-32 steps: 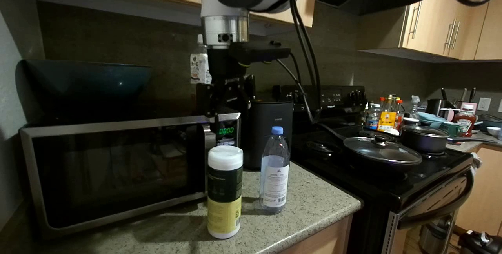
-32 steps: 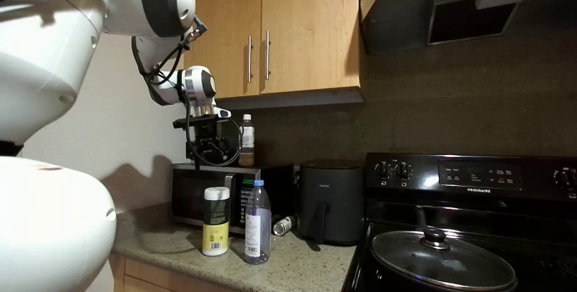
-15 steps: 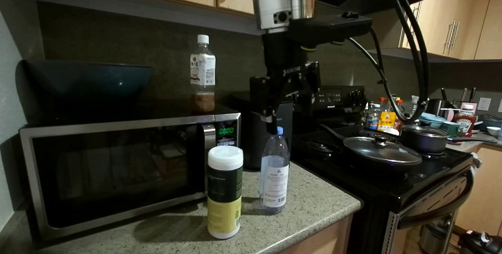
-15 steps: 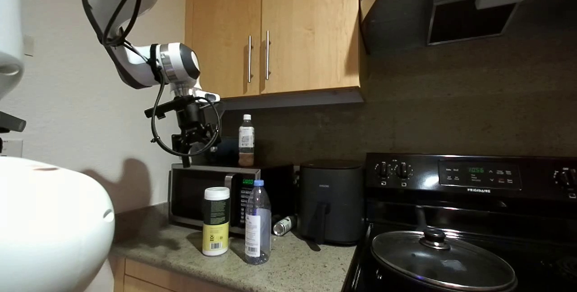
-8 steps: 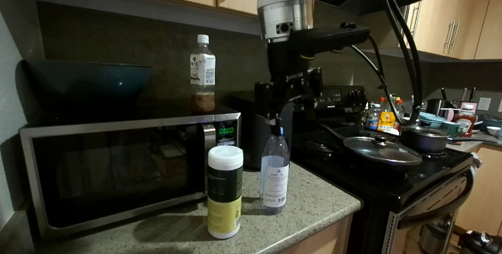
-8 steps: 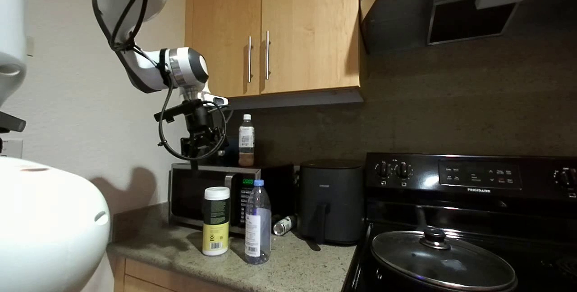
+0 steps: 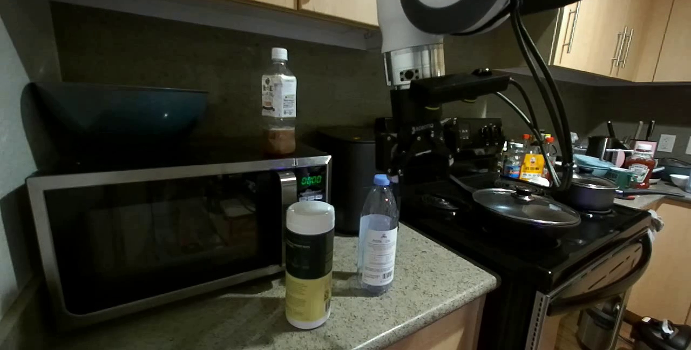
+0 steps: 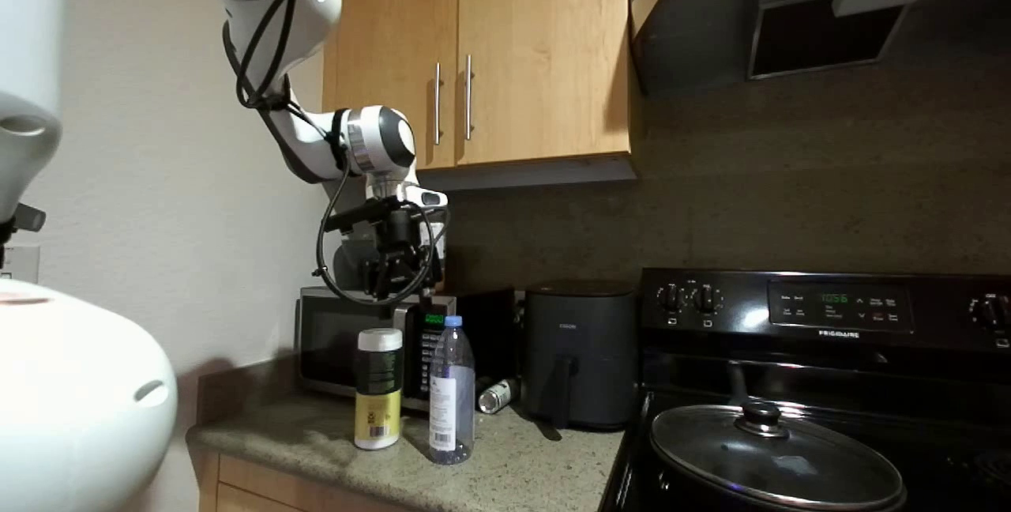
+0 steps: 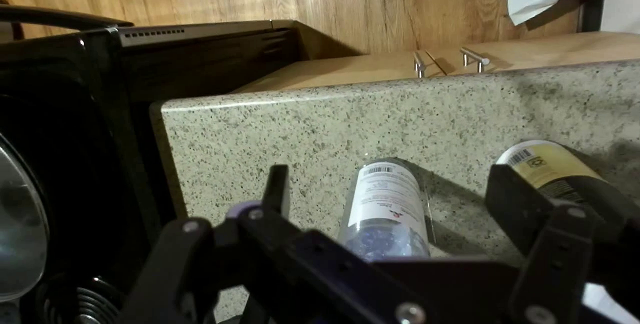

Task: Swap around the green bottle and the water bottle

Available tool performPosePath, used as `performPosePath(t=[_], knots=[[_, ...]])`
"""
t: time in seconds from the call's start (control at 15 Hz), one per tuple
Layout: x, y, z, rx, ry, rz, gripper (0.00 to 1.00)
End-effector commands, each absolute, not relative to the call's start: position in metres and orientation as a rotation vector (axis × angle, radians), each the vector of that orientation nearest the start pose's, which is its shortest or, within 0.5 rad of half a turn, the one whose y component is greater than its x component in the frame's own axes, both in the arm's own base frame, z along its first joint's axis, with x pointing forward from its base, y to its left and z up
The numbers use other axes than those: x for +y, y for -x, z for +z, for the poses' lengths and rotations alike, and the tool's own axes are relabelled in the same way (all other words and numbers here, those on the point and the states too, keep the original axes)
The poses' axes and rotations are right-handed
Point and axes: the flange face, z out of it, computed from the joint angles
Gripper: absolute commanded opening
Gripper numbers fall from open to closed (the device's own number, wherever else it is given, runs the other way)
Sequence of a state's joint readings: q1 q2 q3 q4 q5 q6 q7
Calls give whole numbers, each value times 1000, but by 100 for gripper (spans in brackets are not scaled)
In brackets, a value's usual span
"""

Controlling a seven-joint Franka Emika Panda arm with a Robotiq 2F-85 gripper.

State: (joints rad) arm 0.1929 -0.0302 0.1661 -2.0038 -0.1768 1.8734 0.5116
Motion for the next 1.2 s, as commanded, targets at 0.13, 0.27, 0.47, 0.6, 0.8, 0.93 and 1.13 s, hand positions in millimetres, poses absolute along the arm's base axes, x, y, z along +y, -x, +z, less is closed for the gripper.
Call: performPosePath(t=[0.13, 0.27, 0.47, 0.6, 0.8, 0.93, 1.13], knots=[[171, -513, 457, 183, 3312, 34, 100], [173, -513, 456, 183, 3305, 42, 100], [170, -527, 444, 224, 3310, 77, 100], [165, -541, 434, 235, 3309, 104, 100], [158, -564, 424, 243, 3306, 103, 100], [156, -579, 422, 254, 3311, 84, 100], [155, -579, 422, 265, 3303, 89, 100]])
